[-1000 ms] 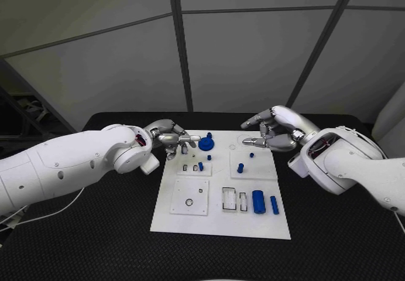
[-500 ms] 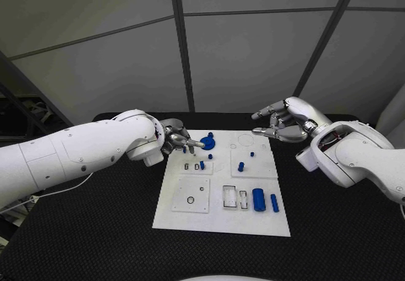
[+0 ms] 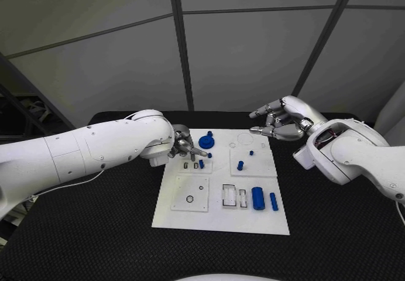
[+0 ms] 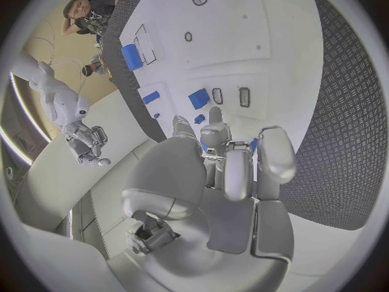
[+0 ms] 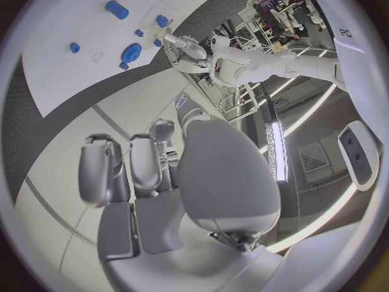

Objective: Assemble the parts on the task board

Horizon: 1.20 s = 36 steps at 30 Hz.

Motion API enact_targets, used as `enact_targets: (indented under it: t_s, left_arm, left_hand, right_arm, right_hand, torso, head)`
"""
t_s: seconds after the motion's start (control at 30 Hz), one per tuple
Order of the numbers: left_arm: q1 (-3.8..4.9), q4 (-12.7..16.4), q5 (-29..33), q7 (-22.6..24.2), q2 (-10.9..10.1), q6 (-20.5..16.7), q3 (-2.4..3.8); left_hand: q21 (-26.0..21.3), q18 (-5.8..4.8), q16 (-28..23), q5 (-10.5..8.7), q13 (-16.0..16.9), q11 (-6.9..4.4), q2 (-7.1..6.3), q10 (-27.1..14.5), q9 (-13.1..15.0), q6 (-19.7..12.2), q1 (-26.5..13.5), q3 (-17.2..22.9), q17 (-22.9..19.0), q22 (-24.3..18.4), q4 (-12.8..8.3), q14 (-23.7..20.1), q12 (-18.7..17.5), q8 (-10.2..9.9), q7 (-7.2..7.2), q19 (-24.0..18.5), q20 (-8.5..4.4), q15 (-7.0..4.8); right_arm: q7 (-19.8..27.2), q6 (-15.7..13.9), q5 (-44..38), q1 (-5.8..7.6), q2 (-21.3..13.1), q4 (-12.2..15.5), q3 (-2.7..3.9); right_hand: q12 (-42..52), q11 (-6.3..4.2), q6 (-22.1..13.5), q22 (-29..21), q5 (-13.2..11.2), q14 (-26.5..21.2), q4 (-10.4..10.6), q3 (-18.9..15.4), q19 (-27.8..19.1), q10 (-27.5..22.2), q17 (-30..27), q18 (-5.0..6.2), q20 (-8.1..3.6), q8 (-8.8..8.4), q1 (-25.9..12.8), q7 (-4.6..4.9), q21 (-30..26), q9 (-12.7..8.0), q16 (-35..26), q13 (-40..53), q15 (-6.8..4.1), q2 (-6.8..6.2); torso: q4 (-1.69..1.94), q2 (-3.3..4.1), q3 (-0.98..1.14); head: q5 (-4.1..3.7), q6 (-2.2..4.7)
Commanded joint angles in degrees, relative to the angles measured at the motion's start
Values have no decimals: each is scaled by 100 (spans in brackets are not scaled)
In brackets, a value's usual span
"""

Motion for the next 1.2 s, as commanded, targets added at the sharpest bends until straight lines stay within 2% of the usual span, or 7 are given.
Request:
enact_targets:
  t_s: [0.03,0.17,0.27,0.43,0.97,1.2]
  left_arm:
    - [20,-58,-95,-190,88,338,-14]
    - [24,-113,-95,-202,159,360,-24]
    - [27,-148,-96,-206,212,362,-28]
    - [29,-180,-96,-200,273,342,-30]
    - [32,-286,-95,-254,410,494,-30]
    - [33,-291,-96,-281,429,515,-30]
  left_hand:
    - [34,-198,26,-25,22,8,-45,-29,8,-29,2,5,764,12,36,412,9,-36,-3,-34,-4,-29]
    - [39,-199,30,-24,34,9,-29,-34,31,-33,11,17,768,20,35,413,-4,-40,-3,-35,-3,-29]
    - [39,-198,29,-24,37,9,-24,-37,42,-35,16,23,767,21,34,413,-13,-43,-2,-37,-2,-28]
    - [42,-198,29,-21,58,11,-2,-44,77,-41,37,42,768,26,29,413,-30,-51,-1,-43,-1,-27]
    - [68,-201,64,-13,194,10,45,-26,217,-35,174,116,807,74,-10,422,-8,-66,-4,-45,5,-24]
    - [86,-204,81,-8,279,7,64,-10,324,-28,290,172,827,110,-56,426,-12,-77,-7,-44,7,-24]
  right_arm:
    - [-121,47,-124,14,15,-1,5]
    - [-152,53,-142,14,27,0,5]
    - [-174,58,-153,14,36,-3,5]
    - [-206,71,-162,14,53,-19,5]
    - [-256,119,-185,14,120,-65,5]
    - [-267,140,-188,14,137,-85,5]
  right_hand:
    - [-257,1,-5,227,92,3,22,1,-50,-105,-64,116,-5,-34,-56,7,-81,-8,-83,-229,-36,-2]
    - [-355,-2,-8,205,287,15,47,12,-46,-110,-75,119,-8,-38,-61,5,-115,-10,-123,-345,-40,-24]
    - [-378,-2,-9,198,309,16,52,13,-48,-115,-78,121,-9,-38,-61,5,-124,-10,-131,-370,-40,-27]
    - [-398,-2,-6,192,325,17,58,16,-49,-119,-84,122,-9,-37,-64,5,-131,-10,-139,-391,-40,-26]
    - [-455,-5,3,193,355,24,72,26,-43,-134,-75,121,-11,-33,-68,3,-134,-8,-142,-451,-42,-16]
    - [-462,-6,6,200,360,30,79,33,-36,-132,-58,119,-12,-33,-70,2,-129,-7,-133,-462,-43,-6]
  torso:
    - [1,5,0]
    - [-14,6,3]
    - [-5,5,6]
    - [4,4,0]
    - [4,6,-3]
    - [3,4,-3]
  head:
    - [-29,-9]
    - [-23,-12]
    - [-32,-13]
    - [-44,-26]
    - [-46,-36]
    - [-71,-55]
